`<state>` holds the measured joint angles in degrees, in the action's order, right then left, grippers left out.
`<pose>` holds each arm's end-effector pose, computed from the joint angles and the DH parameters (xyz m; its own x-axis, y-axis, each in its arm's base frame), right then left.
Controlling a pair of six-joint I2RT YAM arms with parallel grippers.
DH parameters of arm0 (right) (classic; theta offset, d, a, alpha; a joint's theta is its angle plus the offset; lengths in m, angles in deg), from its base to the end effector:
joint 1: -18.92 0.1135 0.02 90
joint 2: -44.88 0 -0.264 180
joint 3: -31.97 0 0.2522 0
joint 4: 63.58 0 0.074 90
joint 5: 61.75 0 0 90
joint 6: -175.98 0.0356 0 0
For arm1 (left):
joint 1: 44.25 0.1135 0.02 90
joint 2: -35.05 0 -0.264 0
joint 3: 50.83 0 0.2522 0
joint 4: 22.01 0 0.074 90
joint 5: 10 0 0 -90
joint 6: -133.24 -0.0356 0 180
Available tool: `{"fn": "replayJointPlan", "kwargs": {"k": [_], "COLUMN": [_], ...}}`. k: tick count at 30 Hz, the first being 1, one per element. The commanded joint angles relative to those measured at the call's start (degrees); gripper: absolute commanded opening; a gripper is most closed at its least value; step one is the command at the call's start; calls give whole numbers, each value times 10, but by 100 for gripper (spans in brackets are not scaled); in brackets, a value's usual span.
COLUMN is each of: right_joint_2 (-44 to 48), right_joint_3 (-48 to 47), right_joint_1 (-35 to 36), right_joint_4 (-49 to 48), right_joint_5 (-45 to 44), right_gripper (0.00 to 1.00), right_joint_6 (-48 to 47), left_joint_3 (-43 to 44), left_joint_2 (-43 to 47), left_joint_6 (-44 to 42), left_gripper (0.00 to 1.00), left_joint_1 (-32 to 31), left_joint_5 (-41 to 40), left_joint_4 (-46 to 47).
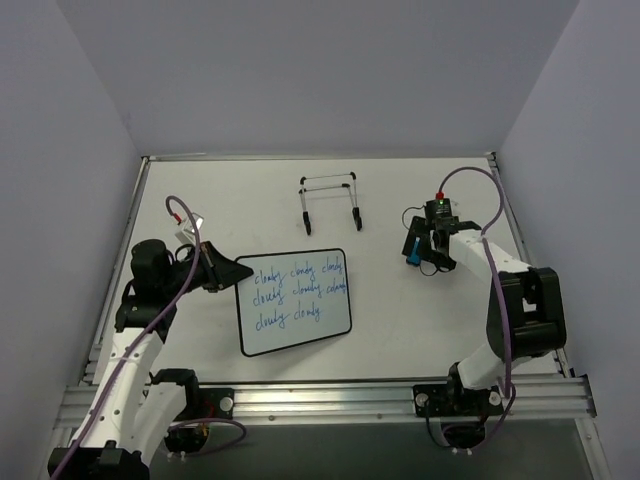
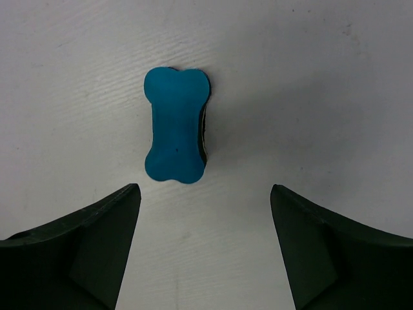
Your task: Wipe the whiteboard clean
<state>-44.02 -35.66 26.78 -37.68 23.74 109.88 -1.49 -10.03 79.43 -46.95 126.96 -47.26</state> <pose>0.3217 0.0416 0.2057 -0.6980 0.3114 -0.6449 0.2181 0.9502 0.2227 0.1754 -0.0343 0.2840 -0.7102 -0.3700 -0.5989 0.3648 0.5342 -0.7626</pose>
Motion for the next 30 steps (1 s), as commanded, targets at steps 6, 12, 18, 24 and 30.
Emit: {"fn": "replayJointPlan", "kwargs": {"k": [6, 12, 18, 24, 30], "right_joint_2": [-92, -110, -96, -82, -71], "right_joint_3": [-50, -59, -60, -71, -76], "right_joint_1": [-5, 0, 1, 0, 2], "right_joint_4": [-44, -58, -62, -44, -33], "right_joint_5": [0, 5, 3, -20, -22], "right_gripper": [71, 68, 67, 59, 51], "right_joint_6": [-30, -28, -28, -34, -34], "left_joint_3": [49, 45, 64, 98, 87], "left_joint_2": [-1, 25, 18, 12, 17], "left_joint_6": [-50, -69, -91, -146, -140], "left_gripper": [2, 2, 2, 2, 2], "left_joint_1": [-14, -23, -39, -78, -79], "left_joint_5": [-41, -64, -72, -121, -115], "left_joint_4": [-33, -42, -59, -112, -102]}}
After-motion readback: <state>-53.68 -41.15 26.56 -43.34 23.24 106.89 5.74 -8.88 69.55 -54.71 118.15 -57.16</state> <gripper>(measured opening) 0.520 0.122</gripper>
